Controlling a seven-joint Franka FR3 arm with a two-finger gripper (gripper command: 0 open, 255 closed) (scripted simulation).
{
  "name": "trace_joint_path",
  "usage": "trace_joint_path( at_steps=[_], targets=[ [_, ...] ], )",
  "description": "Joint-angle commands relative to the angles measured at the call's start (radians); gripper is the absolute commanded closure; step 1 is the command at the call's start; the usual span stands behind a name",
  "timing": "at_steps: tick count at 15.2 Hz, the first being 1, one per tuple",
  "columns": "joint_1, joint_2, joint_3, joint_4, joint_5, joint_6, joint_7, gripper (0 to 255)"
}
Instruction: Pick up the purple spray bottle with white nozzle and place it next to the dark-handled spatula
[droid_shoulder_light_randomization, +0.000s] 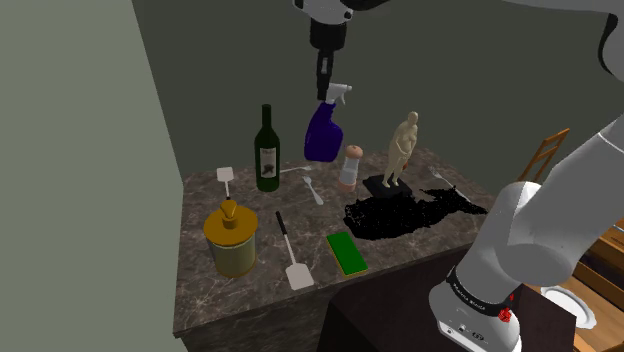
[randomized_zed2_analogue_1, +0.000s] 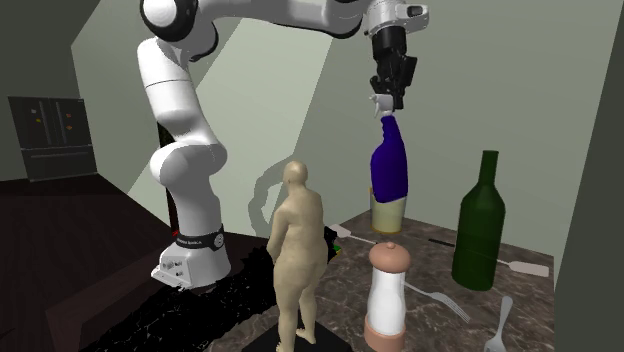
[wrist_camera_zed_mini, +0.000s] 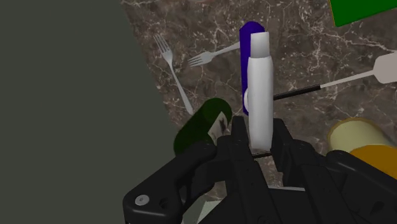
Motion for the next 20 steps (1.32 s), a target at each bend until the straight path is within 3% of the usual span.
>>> trace_joint_path(
  at_steps=[1, 9, 17, 20],
  targets=[
    [0.009, 0.051, 0.017, 0.019, -0.002, 0.026, 0.033, 255],
    [0.051, 0.282, 0.073, 0.152, -0.035, 0.098, 0.156, 255],
    [0.112, 0.546, 0.101, 0.376, -0.085, 0.113, 0.254, 255],
    [0.111, 0.548, 0.099, 0.338, -0.087, 0.151, 0.262, 255]
  ],
)
